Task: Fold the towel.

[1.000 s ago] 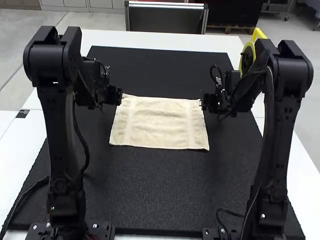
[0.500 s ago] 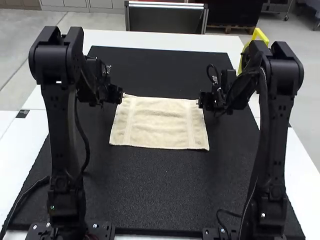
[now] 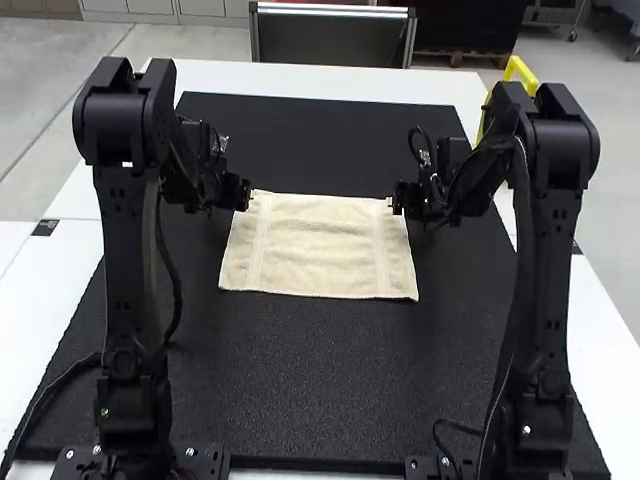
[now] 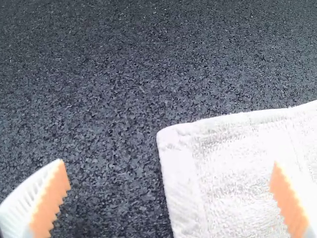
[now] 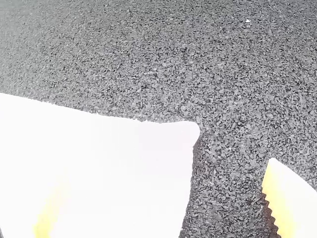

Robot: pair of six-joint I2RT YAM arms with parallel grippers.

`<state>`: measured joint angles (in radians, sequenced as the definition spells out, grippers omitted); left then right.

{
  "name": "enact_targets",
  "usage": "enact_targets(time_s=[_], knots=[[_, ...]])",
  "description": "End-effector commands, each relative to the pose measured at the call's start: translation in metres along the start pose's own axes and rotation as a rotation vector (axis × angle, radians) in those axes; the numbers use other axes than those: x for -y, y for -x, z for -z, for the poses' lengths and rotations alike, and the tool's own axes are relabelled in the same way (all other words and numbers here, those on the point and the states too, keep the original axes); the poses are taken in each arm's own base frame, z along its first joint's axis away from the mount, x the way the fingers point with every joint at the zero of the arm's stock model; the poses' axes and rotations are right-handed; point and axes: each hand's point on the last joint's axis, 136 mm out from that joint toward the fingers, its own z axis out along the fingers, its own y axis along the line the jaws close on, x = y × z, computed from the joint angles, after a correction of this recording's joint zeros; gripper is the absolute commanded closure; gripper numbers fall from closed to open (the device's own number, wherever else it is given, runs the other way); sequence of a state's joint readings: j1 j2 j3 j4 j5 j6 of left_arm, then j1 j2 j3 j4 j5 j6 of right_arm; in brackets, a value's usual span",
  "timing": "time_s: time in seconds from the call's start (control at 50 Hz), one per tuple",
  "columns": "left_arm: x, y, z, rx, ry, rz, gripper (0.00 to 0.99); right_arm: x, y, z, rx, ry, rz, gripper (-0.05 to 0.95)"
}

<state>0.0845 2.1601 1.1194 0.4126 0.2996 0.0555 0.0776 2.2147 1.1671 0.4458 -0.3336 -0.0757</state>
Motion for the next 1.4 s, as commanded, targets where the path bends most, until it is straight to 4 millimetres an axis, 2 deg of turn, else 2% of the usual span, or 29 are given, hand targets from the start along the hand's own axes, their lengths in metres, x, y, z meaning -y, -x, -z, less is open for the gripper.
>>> enact_targets(time_s=[0.0,0.48,0.66,0.72,0.8,0.9,1.0,1.16,1.26,1.32,1.38], knots=[[0.008,0.006,-0.009,0.012,-0.024,-0.019,0.044,-0.008,0.007,-0.006,0.013,0.023,0.015,-0.01],[0.014,0.002,-0.024,0.01,-0.037,-0.03,0.046,-0.005,-0.003,-0.014,-0.005,0.033,-0.01,0.0],[0.012,0.005,-0.025,0.017,-0.033,-0.029,0.061,-0.004,0.0,-0.013,0.0,0.032,-0.011,0.0],[0.012,0.006,-0.026,0.019,-0.033,-0.03,0.069,-0.005,0.001,-0.014,0.003,0.035,-0.012,0.05],[0.01,0.008,-0.026,0.022,-0.03,-0.028,0.126,-0.007,0.0,-0.014,0.0,0.047,-0.034,0.12],[0.008,0.006,-0.026,0.018,-0.028,-0.02,0.184,-0.007,0.0,-0.015,-0.001,0.049,-0.039,0.28],[0.006,0.003,-0.027,0.014,-0.026,-0.015,0.19,-0.01,0.0,-0.015,-0.002,0.075,-0.06,0.37],[-0.001,-0.001,-0.029,0.011,-0.018,0.002,0.367,-0.012,0.001,-0.017,0.0,0.077,-0.054,0.38],[-0.001,-0.005,-0.03,0.006,-0.019,0.004,0.525,-0.009,0.0,-0.018,-0.001,0.075,-0.066,0.38],[-0.001,-0.007,-0.031,0.003,-0.019,0.005,0.577,-0.011,-0.006,-0.021,-0.027,0.086,-0.091,0.46],[-0.001,-0.006,-0.031,0.006,-0.02,0.004,0.587,-0.011,-0.008,-0.022,-0.033,0.09,-0.098,0.46]])
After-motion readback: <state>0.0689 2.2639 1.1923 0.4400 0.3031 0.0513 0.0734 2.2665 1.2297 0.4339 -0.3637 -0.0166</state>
